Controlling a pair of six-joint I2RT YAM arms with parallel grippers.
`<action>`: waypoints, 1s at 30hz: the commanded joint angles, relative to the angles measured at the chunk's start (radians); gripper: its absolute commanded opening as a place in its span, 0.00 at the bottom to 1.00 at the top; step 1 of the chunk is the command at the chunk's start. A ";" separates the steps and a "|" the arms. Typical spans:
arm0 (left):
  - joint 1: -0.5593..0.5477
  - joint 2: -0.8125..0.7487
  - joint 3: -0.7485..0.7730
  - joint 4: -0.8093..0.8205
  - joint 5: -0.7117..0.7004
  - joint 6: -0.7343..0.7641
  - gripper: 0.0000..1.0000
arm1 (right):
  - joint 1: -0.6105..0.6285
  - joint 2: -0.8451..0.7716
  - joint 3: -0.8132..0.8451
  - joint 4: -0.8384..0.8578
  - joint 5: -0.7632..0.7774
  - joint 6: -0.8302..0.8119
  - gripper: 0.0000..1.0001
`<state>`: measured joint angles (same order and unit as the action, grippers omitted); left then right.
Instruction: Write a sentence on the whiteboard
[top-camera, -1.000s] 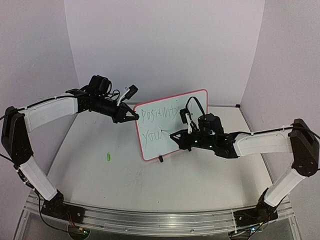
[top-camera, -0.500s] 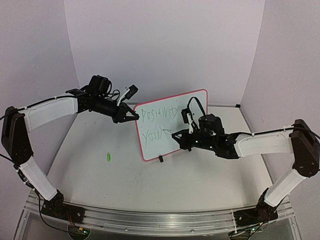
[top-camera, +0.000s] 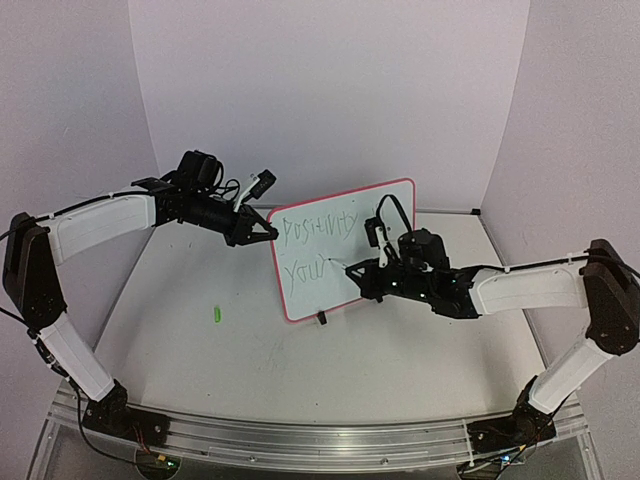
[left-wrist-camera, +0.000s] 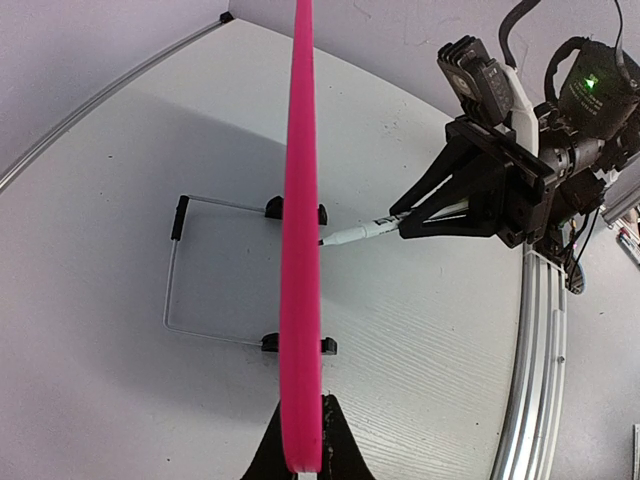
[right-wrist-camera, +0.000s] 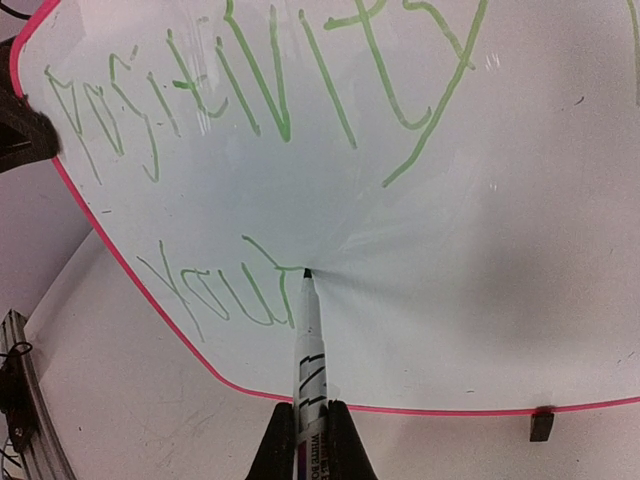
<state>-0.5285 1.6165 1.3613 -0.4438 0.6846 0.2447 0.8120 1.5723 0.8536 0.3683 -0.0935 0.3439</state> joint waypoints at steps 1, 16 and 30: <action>-0.016 0.013 0.007 -0.081 -0.046 0.049 0.00 | -0.006 -0.057 -0.010 0.022 0.024 0.006 0.00; -0.017 0.000 0.000 -0.082 -0.054 0.051 0.00 | -0.051 -0.225 -0.094 -0.027 -0.107 0.004 0.00; -0.025 0.001 -0.005 -0.084 -0.063 0.052 0.00 | -0.205 -0.265 -0.166 0.013 -0.338 0.000 0.00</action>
<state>-0.5339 1.6148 1.3613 -0.4442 0.6778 0.2469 0.6317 1.3289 0.7025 0.3294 -0.3333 0.3454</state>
